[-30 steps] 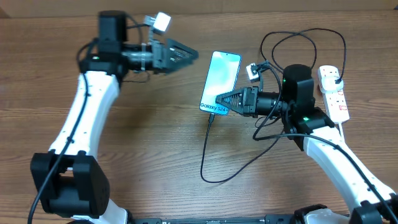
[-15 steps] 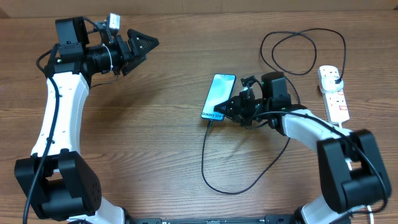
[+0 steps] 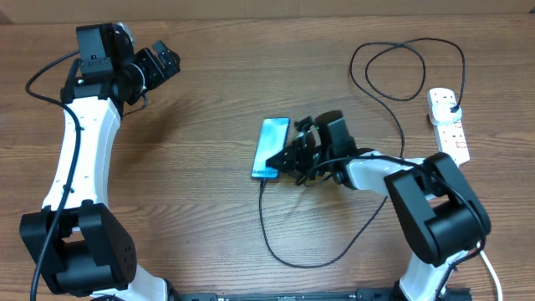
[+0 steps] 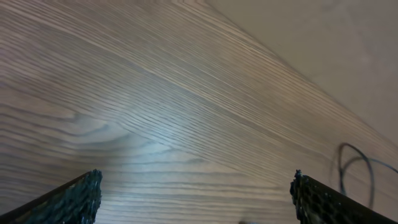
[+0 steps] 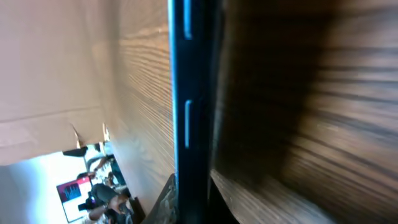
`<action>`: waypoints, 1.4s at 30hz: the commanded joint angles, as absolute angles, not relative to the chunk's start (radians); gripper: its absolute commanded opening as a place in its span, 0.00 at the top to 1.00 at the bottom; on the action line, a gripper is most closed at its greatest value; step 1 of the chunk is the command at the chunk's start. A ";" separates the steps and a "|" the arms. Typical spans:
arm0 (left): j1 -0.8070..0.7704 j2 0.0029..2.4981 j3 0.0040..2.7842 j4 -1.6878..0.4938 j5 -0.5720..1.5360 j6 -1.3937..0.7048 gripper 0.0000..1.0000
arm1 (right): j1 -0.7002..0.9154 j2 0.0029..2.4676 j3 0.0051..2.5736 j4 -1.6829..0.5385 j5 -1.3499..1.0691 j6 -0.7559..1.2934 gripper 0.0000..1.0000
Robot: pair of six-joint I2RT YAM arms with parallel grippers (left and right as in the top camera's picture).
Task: Plug charger to phone and switch on socket
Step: 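Lay the phone flat on the table with the right gripper and release, then move the right gripper over to the white power strip's switch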
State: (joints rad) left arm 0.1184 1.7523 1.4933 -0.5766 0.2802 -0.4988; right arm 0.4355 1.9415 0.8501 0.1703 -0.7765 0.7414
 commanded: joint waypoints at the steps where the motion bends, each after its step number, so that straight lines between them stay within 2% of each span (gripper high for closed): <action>1: 0.117 1.746 1.507 -0.576 0.209 -0.494 0.00 | 0.465 1.977 0.860 0.219 -0.778 0.731 0.96; 9: 0.117 1.746 1.507 -0.576 0.209 -0.494 0.00 | 0.471 2.033 0.860 0.287 -0.776 0.729 0.95; 16: 0.117 1.747 1.507 -0.576 0.209 -0.494 0.00 | 0.471 2.033 0.860 0.286 -0.733 0.729 0.88; 18: 0.117 1.746 1.507 -0.576 0.209 -0.494 0.00 | 0.471 2.033 0.860 0.286 -0.727 0.729 0.78; 28: 0.117 1.746 1.507 -0.576 0.209 -0.494 0.00 | 0.469 2.033 0.860 0.278 -0.643 0.764 0.51; 30: 0.117 1.746 1.507 -0.576 0.209 -0.494 0.00 | 0.462 2.033 0.860 0.274 -0.643 0.791 0.34; 32: 0.117 1.746 1.507 -0.576 0.209 -0.494 0.00 | 0.451 2.032 0.860 0.249 -0.644 0.855 0.00; 37: 0.117 1.746 1.507 -0.576 0.209 -0.494 0.00 | 0.404 2.011 0.892 0.083 -0.648 0.917 0.00; 42: 0.117 1.746 1.507 -0.576 0.209 -0.494 0.00 | 0.357 1.954 1.026 -0.237 -0.630 0.790 0.00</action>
State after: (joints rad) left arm 0.1184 1.7523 1.4933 -0.5766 0.2230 -0.4988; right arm 0.3855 1.9427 0.9947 -0.1249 -0.7620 0.8585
